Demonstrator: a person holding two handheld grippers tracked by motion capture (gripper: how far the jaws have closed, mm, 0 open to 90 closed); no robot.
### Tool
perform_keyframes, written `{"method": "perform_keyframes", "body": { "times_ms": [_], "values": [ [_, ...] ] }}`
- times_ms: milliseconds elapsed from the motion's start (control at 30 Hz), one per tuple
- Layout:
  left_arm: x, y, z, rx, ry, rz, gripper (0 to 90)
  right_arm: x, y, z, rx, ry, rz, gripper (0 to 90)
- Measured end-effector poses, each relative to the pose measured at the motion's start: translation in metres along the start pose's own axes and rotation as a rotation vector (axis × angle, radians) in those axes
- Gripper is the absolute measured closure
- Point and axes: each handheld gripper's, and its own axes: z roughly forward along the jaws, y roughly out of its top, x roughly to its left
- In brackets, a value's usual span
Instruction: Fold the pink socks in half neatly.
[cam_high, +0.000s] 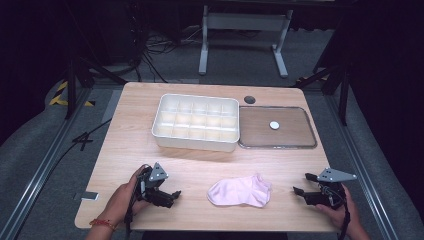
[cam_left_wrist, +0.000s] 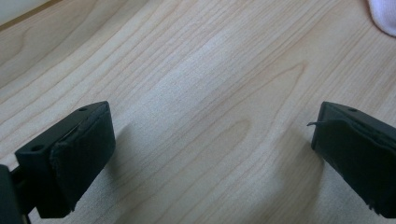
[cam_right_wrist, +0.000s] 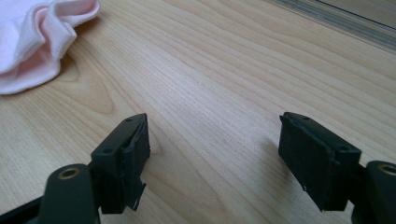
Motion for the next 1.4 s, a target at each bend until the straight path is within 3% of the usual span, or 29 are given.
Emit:
{"method": "perform_keyframes", "body": {
  "times_ms": [267, 367, 567, 967, 1133, 1400],
  "values": [
    [0.0, 0.0, 0.0, 0.0, 0.002, -0.001, 0.0, 0.0, 0.0, 0.0, 0.0, 0.0, 0.0, 25.0],
    [0.001, 0.001, 0.0, 0.002, -0.002, 0.02, 0.1, 0.0, 0.0, 0.0, 0.0, 0.0, 0.001, 25.0],
    [0.001, 0.001, 0.001, 0.002, -0.001, 0.005, 0.0, 0.0, 0.0, 0.0, 0.0, 0.0, 0.003, 25.3],
    [0.0, 0.002, 0.001, 0.001, 0.004, 0.004, 0.2, 0.001, 0.004, -0.003, 0.013, 0.002, -0.006, 34.7],
    [0.003, 0.002, 0.001, 0.007, -0.008, 0.027, 0.1, 0.004, 0.013, -0.012, -0.019, 0.01, -0.018, 40.3],
    [0.003, 0.002, 0.001, 0.004, -0.013, 0.025, 0.1, 0.02, 0.04, -0.024, -0.106, 0.048, -0.047, 40.4]
  ]
}}
